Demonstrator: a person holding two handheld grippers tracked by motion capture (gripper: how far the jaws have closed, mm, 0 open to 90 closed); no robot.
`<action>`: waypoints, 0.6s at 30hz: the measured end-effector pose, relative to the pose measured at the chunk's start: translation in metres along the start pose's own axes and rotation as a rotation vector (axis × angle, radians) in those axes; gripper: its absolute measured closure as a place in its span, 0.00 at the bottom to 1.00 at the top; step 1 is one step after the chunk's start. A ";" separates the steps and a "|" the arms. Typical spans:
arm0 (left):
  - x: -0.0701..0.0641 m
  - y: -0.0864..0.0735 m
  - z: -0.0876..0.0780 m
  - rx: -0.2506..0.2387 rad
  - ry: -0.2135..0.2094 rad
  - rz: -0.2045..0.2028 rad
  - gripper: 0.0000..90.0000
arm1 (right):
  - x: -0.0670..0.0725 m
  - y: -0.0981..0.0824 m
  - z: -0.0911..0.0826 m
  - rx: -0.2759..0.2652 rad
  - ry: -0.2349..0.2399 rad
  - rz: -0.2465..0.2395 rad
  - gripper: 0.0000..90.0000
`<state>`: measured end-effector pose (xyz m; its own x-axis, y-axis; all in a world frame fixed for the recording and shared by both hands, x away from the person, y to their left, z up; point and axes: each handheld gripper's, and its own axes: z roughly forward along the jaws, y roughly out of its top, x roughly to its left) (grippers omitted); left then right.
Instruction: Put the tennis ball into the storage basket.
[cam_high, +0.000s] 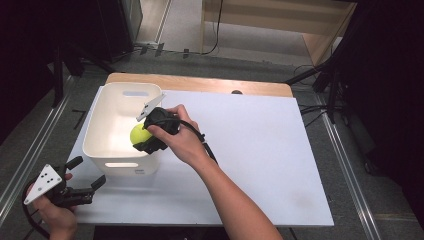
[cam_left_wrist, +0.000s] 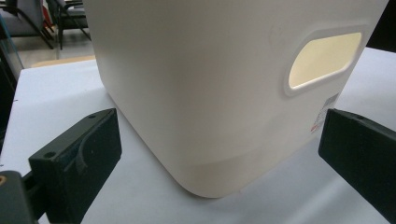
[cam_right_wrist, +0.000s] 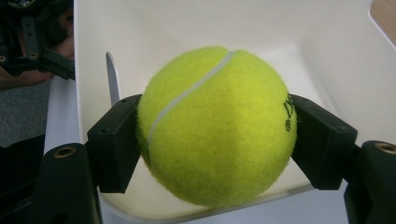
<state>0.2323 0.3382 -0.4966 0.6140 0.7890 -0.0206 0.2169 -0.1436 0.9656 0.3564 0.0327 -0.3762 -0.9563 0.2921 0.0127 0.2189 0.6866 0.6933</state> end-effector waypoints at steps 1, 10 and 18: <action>0.000 0.000 0.000 0.001 0.000 0.000 0.00 | 0.000 0.000 0.003 0.013 0.009 0.003 0.26; 0.000 0.000 0.000 -0.001 0.000 0.001 0.00 | 0.001 -0.002 0.009 0.047 0.025 -0.029 0.22; 0.000 0.000 0.000 -0.004 0.000 -0.002 0.00 | -0.002 -0.006 -0.010 -0.041 0.022 0.017 0.10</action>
<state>0.2324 0.3383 -0.4968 0.6136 0.7893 -0.0230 0.2157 -0.1395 0.9664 0.3550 0.0210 -0.3735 -0.9566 0.2884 0.0409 0.2279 0.6536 0.7217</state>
